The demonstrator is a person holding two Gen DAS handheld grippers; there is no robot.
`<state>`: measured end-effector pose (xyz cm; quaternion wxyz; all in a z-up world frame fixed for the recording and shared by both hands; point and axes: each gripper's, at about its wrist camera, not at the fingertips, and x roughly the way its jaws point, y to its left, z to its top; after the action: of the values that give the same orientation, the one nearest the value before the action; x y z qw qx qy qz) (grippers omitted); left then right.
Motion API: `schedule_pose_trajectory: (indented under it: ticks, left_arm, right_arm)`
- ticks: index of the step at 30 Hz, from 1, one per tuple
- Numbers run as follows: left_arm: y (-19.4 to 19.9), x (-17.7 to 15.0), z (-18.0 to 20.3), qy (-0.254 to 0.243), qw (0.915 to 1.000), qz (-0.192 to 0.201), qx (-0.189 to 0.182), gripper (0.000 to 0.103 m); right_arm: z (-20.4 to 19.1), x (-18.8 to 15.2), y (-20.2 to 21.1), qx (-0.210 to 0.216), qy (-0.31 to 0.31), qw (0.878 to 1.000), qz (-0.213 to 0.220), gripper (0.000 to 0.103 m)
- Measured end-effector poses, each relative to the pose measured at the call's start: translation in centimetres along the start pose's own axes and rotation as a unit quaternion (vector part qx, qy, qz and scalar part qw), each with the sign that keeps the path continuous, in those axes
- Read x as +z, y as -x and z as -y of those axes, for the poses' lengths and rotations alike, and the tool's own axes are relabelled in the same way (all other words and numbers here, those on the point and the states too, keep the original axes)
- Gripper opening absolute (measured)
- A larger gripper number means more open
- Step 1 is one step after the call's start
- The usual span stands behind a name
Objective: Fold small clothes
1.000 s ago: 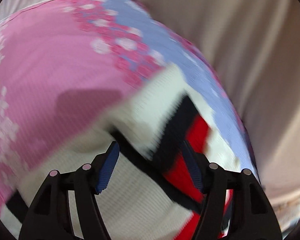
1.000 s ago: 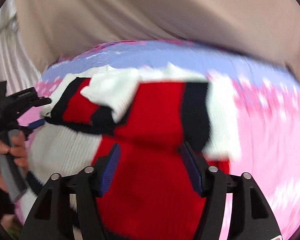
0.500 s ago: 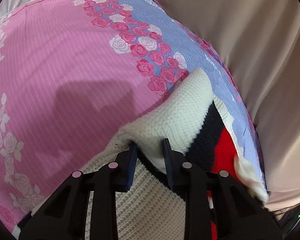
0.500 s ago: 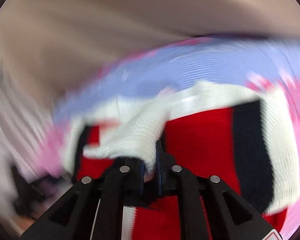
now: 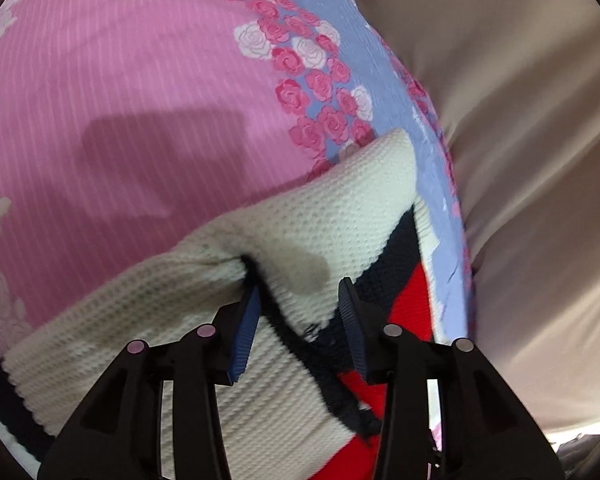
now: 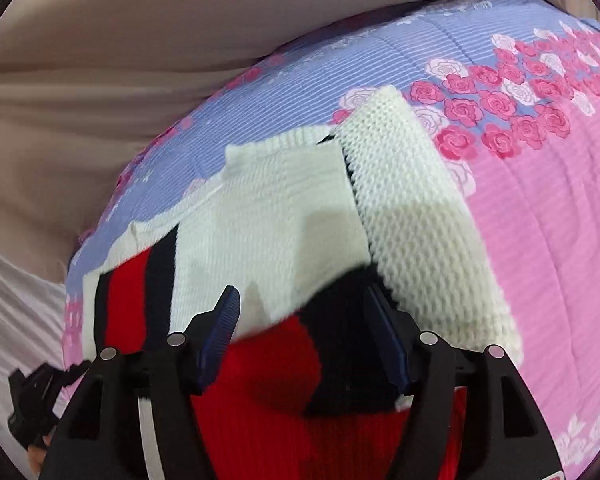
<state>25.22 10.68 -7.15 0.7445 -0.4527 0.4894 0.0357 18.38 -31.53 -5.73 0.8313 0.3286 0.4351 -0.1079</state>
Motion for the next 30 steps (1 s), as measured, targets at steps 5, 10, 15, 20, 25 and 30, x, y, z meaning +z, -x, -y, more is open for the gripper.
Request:
schedule_pose_trajectory:
  ticks: [5,10,15,20,25,30]
  left_arm:
    - [1.4,1.0,1.7,-0.025,0.9989,0.038,-0.01,0.009]
    - [3.9,1.5,2.4,-0.051,0.9952,0.082,-0.017,0.009]
    - [-0.6,0.8,0.0,-0.056,0.9962,0.04,0.054,0.009]
    - [0.1,0.9,-0.2,-0.072,0.9942,0.056,0.056,0.009]
    - [-0.1,0.6,0.1,-0.08,0.993,0.058,0.065,0.009]
    - [0.2,0.7,-0.7,-0.082,0.9943,0.051,0.045,0.01]
  right_arm:
    - [-0.5,2.5,1.5,0.063,-0.007,0.998,0.013,0.007]
    - [-2.4,2.9,10.3,0.135,0.041,0.982,0.123,0.006]
    - [3.3,0.0,1.6,0.014,0.007,1.0,-0.01,0.006]
    - [2.7,-0.3,5.0,0.06,0.014,0.997,0.043,0.005]
    - [3.7,-1.2,2.4,0.012,0.033,0.999,0.0,0.005]
    - [1.8,-1.5,8.8,-0.021,0.037,0.998,0.05,0.017]
